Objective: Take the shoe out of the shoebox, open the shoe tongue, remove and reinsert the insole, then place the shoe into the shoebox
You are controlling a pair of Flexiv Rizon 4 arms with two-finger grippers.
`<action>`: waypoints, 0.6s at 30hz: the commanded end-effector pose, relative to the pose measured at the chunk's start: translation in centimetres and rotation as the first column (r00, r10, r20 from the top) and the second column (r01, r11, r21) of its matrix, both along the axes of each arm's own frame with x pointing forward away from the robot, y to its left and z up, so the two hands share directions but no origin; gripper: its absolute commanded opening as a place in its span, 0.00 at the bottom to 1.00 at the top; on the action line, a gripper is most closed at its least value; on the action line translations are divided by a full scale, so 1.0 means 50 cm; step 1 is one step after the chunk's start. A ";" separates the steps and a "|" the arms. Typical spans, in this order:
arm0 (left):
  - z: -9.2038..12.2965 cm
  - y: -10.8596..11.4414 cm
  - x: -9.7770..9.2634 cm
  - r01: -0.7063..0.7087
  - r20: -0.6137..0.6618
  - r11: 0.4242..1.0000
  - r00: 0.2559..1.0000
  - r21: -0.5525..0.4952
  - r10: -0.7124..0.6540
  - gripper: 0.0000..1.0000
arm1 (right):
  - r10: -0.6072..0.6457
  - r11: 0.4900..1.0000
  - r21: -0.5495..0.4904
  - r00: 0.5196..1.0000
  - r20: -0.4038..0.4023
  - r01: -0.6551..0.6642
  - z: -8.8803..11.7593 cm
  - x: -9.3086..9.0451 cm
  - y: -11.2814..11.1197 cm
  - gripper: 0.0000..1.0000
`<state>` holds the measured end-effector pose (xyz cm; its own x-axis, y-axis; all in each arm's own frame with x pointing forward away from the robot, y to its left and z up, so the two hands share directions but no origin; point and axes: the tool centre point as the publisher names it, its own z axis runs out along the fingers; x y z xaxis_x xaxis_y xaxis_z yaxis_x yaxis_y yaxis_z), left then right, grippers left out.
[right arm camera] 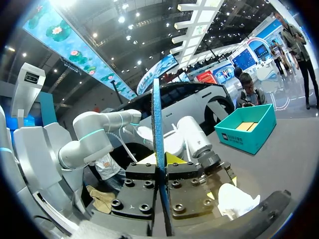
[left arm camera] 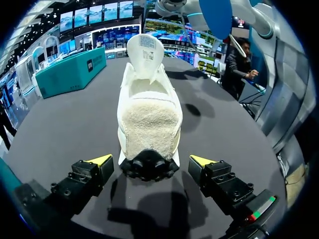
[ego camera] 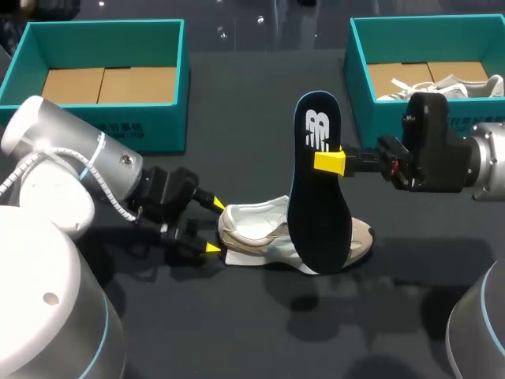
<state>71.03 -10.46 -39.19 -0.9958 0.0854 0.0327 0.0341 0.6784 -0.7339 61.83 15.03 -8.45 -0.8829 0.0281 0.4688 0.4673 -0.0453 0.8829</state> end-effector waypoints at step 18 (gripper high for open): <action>0.027 0.014 0.008 -0.067 0.011 0.969 0.998 0.237 0.067 1.00 | -0.002 1.000 -0.001 1.000 0.000 0.002 -0.002 -0.001 0.003 0.00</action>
<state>71.76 -9.57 -38.75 -0.9991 0.0120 0.0397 -0.0156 0.7774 -0.6288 61.78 15.01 -8.49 -0.8833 0.0283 0.4680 0.4665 -0.0462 0.8833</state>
